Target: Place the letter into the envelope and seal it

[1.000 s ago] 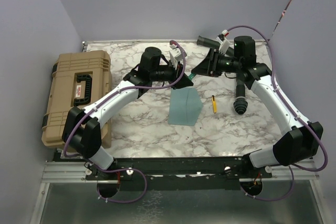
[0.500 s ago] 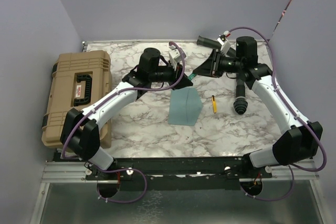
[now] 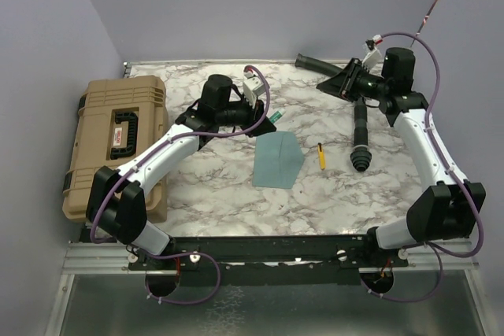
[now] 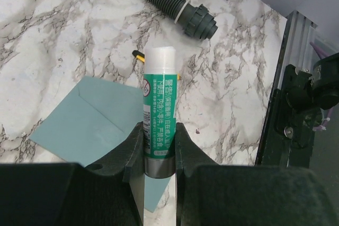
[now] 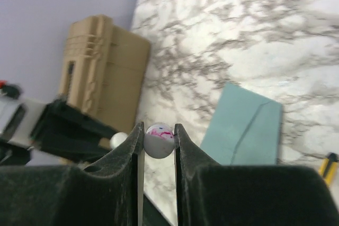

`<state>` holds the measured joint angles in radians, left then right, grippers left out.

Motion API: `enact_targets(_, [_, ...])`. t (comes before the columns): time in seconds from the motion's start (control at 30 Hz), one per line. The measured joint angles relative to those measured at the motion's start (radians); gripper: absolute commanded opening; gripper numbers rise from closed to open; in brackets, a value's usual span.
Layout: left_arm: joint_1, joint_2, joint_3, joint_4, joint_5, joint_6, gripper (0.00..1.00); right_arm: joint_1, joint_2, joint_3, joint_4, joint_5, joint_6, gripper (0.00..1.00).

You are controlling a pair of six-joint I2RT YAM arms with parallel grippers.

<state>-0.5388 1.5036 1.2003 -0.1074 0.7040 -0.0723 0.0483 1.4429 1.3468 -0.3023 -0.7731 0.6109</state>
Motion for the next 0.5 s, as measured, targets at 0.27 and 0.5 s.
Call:
enact_targets(0.27, [-0.002, 0.000, 0.000, -0.001, -0.042, 0.003, 0.00, 0.101, 0.091, -0.076, -0.034, 0.511, -0.176, 0.01])
enact_targets(0.5, [-0.002, 0.002, 0.000, -0.001, -0.066, -0.006, 0.00, 0.178, 0.230, -0.276, 0.042, 0.904, -0.195, 0.00])
